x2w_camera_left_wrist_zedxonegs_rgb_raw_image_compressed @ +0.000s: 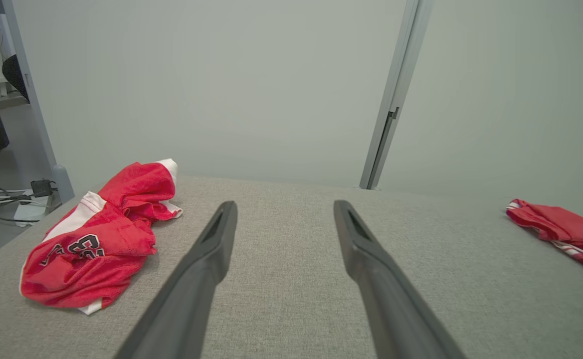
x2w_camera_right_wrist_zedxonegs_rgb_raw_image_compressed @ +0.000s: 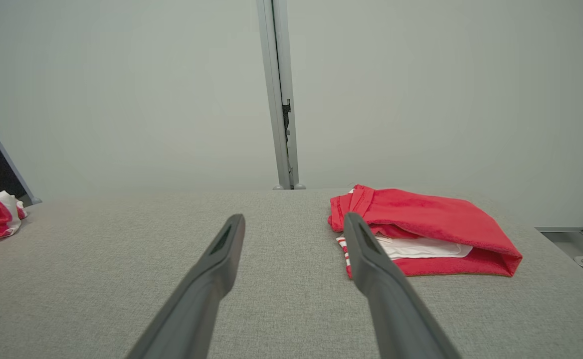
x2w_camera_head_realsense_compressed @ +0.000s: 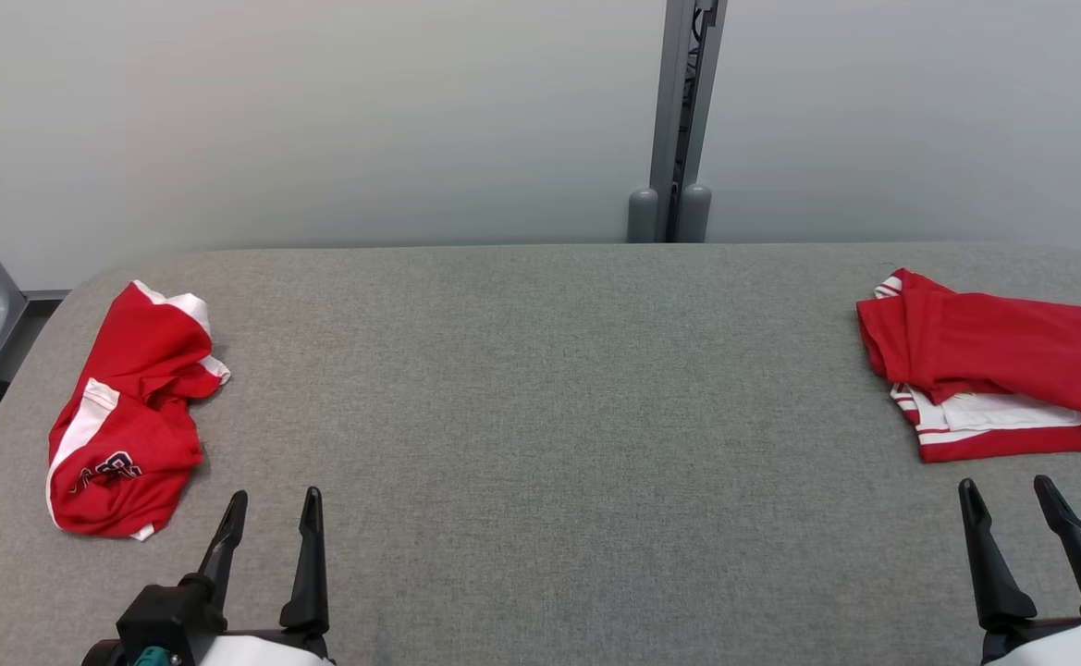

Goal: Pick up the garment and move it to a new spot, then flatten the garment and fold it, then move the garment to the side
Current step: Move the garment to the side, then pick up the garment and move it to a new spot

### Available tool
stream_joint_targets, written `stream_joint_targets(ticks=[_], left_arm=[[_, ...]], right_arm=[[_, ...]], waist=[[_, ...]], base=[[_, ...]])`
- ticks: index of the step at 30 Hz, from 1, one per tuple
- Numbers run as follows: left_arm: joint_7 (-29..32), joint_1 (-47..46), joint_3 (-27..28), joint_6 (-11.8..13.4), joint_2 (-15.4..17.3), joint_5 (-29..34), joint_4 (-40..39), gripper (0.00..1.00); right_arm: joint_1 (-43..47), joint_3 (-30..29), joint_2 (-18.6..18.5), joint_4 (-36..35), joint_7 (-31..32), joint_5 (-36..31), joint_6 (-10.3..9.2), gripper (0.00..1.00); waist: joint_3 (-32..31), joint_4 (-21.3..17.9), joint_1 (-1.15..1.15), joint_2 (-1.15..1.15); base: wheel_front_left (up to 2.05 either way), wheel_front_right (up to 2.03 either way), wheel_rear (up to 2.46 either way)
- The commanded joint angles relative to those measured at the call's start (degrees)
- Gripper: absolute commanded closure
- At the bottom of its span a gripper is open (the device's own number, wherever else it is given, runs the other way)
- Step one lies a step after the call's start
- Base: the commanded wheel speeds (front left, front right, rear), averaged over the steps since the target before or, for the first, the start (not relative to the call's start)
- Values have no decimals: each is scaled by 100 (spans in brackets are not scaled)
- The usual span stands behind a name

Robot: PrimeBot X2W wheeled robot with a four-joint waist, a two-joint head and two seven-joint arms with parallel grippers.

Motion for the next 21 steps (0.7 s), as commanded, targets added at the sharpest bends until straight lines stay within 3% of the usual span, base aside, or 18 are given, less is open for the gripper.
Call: stream_joint_targets(ticks=[1, 15, 21], left_arm=[[-7, 37, 48, -48, -25, 72, 1, 0], [-8, -39, 140, -235, -157, 211, 91, 0], [-8, -134, 173, -267, -192, 265, 124, 0]], right_arm=[[-47, -41, 32, 11, -72, -62, 2, 0], [-73, 10, 110, -10, -27, -96, 3, 0], [-63, 59, 144, -39, -4, -90, 3, 0]], waist=[[9, -10, 0, 0], [10, 5, 0, 0], [10, 204, 0, 0]], base=[[0, 0, 0], [0, 0, 0], [0, 0, 0]])
